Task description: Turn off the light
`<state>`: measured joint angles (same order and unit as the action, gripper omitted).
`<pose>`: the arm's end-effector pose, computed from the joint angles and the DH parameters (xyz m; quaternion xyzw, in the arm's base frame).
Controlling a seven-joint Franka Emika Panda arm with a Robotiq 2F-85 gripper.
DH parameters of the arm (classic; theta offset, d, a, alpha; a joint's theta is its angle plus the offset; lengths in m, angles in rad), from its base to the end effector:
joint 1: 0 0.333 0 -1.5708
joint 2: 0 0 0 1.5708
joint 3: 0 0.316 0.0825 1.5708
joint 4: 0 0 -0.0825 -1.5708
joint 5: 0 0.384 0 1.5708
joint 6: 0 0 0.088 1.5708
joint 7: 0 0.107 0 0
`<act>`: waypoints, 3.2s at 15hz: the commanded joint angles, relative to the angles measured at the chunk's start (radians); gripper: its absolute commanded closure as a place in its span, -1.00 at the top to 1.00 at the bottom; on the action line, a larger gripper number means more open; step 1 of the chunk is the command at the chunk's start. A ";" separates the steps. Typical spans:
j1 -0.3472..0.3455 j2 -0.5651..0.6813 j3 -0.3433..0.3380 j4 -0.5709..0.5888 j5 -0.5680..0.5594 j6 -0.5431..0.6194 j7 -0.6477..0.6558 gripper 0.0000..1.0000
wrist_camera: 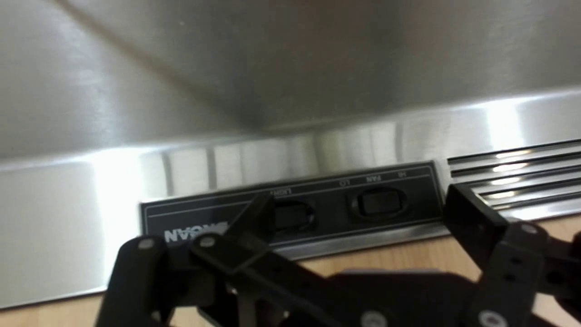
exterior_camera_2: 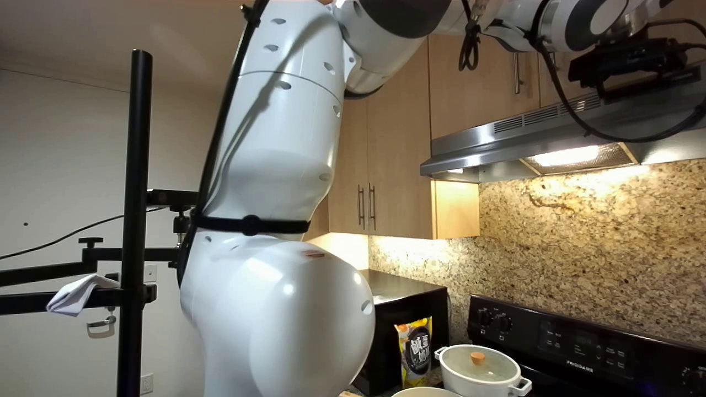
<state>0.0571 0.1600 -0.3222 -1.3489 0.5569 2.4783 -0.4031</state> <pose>0.6278 -0.1477 0.7542 -0.8599 0.0395 -0.5042 0.0690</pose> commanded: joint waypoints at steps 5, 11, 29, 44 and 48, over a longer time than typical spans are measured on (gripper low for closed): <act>-0.005 0.045 -0.027 0.054 -0.019 0.015 0.042 1.00; 0.009 -0.018 -0.016 -0.021 -0.011 0.010 0.028 1.00; 0.047 -0.092 -0.008 -0.116 -0.034 0.002 0.031 1.00; 0.044 -0.059 -0.015 -0.069 -0.034 0.006 0.026 1.00; 0.044 -0.053 -0.016 -0.061 -0.037 0.009 0.026 1.00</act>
<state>0.0970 0.0991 -0.3359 -1.4241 0.5434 2.4772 -0.3963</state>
